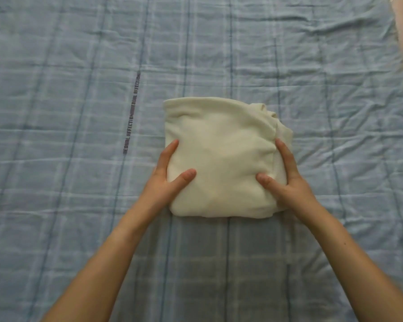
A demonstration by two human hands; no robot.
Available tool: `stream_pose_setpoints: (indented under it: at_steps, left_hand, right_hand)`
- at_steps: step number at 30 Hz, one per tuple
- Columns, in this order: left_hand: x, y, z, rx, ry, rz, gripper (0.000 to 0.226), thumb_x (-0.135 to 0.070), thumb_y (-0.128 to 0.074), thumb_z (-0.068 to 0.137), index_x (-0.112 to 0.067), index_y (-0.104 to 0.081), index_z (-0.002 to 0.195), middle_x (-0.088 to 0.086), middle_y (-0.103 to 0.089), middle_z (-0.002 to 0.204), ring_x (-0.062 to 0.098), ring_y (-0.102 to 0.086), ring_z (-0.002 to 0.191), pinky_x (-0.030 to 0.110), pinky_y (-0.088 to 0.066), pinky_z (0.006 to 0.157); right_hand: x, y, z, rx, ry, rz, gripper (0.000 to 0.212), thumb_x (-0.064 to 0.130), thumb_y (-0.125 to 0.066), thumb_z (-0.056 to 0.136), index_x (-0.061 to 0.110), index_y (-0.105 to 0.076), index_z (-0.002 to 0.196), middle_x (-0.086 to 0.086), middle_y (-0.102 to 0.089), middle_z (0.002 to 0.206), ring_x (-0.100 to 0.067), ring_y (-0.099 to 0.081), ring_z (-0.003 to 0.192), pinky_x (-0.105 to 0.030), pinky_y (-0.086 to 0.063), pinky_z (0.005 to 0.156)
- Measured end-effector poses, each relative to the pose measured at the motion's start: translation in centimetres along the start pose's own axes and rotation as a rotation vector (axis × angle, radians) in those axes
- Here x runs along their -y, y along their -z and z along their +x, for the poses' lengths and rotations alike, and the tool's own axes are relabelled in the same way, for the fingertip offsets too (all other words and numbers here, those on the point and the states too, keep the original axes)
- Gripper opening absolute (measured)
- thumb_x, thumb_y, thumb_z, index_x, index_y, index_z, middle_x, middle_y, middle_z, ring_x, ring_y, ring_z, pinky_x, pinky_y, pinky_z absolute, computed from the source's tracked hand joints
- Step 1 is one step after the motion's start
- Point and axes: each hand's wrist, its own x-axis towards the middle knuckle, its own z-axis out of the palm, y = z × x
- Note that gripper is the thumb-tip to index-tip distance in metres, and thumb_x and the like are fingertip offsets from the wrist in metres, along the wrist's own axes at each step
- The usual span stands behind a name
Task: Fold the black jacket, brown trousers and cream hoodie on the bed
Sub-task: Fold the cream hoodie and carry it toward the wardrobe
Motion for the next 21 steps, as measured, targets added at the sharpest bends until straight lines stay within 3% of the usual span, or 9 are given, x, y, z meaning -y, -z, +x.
stream_pose_setpoints:
  at_steps: [3, 7, 10, 14, 16, 21]
  left_hand:
    - [-0.4, 0.6, -0.3, 0.046, 0.039, -0.120, 0.083, -0.049, -0.080, 0.070, -0.050, -0.032, 0.137, -0.037, -0.044, 0.120, -0.028, -0.049, 0.096, 0.001, -0.042, 0.078]
    - [-2.3, 1.7, -4.3, 0.099, 0.088, -0.125, 0.074, -0.050, -0.077, 0.073, -0.043, -0.040, 0.137, -0.027, -0.049, 0.126, -0.015, -0.050, 0.111, 0.008, -0.045, 0.084]
    - [-4.7, 3.2, -9.2, 0.158, 0.081, -0.060, 0.068, -0.050, -0.073, 0.072, -0.045, -0.047, 0.135, -0.021, -0.051, 0.131, -0.004, -0.052, 0.115, 0.018, -0.045, 0.090]
    - [-9.0, 5.0, -16.0, 0.260, 0.028, 0.027, 0.069, -0.063, -0.072, 0.061, -0.059, -0.049, 0.125, -0.031, -0.051, 0.126, -0.006, -0.054, 0.111, 0.016, -0.046, 0.084]
    - [-11.5, 5.5, -18.7, 0.292, -0.022, 0.064, 0.071, -0.067, -0.070, 0.055, -0.062, -0.049, 0.122, -0.032, -0.052, 0.125, -0.007, -0.054, 0.109, 0.015, -0.046, 0.082]
    - [-18.1, 5.3, -23.7, 0.439, -0.151, 0.053, 0.070, -0.065, -0.072, 0.053, -0.062, -0.052, 0.120, -0.030, -0.055, 0.124, -0.016, -0.055, 0.103, 0.003, -0.044, 0.073]
  right_hand:
    - [0.3, 0.4, -0.9, 0.011, 0.003, 0.095, 0.092, 0.059, -0.080, 0.066, 0.064, -0.027, 0.140, 0.040, -0.040, 0.129, -0.003, -0.049, 0.120, -0.008, -0.038, 0.086]
    - [1.6, 0.0, -6.0, 0.016, -0.024, 0.193, 0.089, 0.034, -0.085, 0.072, 0.038, -0.037, 0.147, 0.018, -0.044, 0.141, -0.002, -0.045, 0.127, 0.001, -0.037, 0.088]
    - [2.7, -0.4, -13.3, -0.058, -0.059, 0.289, 0.077, 0.013, -0.079, 0.080, 0.030, -0.042, 0.146, 0.012, -0.048, 0.143, -0.006, -0.048, 0.129, -0.007, -0.040, 0.095]
    - [5.3, 0.0, -23.6, -0.211, -0.073, 0.379, 0.082, 0.022, -0.081, 0.070, 0.033, -0.046, 0.142, 0.027, -0.050, 0.138, 0.015, -0.050, 0.119, -0.008, -0.042, 0.099]
    - [7.0, 0.7, -28.1, -0.279, -0.066, 0.392, 0.087, 0.025, -0.086, 0.066, 0.034, -0.045, 0.142, 0.036, -0.049, 0.136, 0.018, -0.046, 0.122, -0.008, -0.039, 0.101]
    - [11.7, 3.2, -38.2, -0.484, -0.046, 0.471, 0.086, 0.025, -0.081, 0.064, 0.030, -0.045, 0.142, 0.026, -0.047, 0.141, 0.014, -0.045, 0.126, -0.015, -0.035, 0.109]
